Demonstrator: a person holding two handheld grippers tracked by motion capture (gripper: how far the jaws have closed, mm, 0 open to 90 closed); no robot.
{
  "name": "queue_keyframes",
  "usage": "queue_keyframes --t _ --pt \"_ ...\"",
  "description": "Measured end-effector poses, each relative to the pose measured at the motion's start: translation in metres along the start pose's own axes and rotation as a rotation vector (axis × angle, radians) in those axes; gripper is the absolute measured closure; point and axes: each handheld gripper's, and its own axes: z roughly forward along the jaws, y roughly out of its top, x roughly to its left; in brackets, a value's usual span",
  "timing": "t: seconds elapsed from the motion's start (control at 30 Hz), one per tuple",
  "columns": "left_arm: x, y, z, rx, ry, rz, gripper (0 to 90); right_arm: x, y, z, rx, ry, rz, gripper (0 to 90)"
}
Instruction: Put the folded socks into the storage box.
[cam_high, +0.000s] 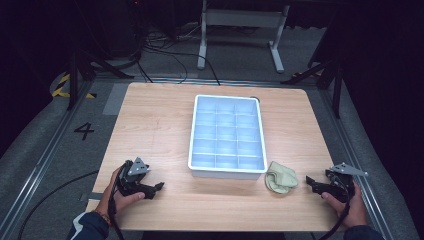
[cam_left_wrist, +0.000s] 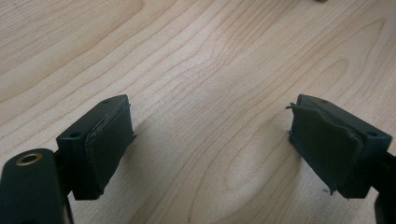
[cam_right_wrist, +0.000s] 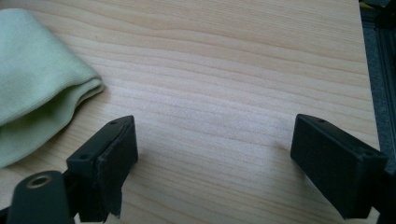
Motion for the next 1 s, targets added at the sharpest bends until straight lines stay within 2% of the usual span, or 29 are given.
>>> queue_keyframes --t 0.2,0.33,0.7,0.77,0.87,1.0 --pt "0.002 -0.002 -0.002 -0.003 -0.009 0.003 14.2 0.000 0.001 -0.001 0.014 0.012 -0.013 14.9" --pt "0.004 -0.003 -0.003 -0.001 -0.018 0.011 14.2 0.001 0.001 -0.003 0.028 0.042 -0.045 15.0" --pt "0.006 -0.002 -0.002 -0.002 -0.020 0.020 13.9 -0.001 -0.002 -0.013 0.071 0.030 -0.045 17.8" --pt "0.006 -0.003 -0.003 -0.001 -0.020 0.020 13.9 0.001 -0.001 -0.014 0.066 0.033 -0.064 22.9" --pt "0.006 -0.003 -0.003 -0.003 -0.020 0.015 13.9 0.005 0.001 -0.016 0.061 0.035 -0.067 26.7" --pt "0.006 -0.003 -0.003 -0.001 -0.018 0.005 13.9 0.014 0.009 -0.026 0.002 0.075 -0.083 28.8"
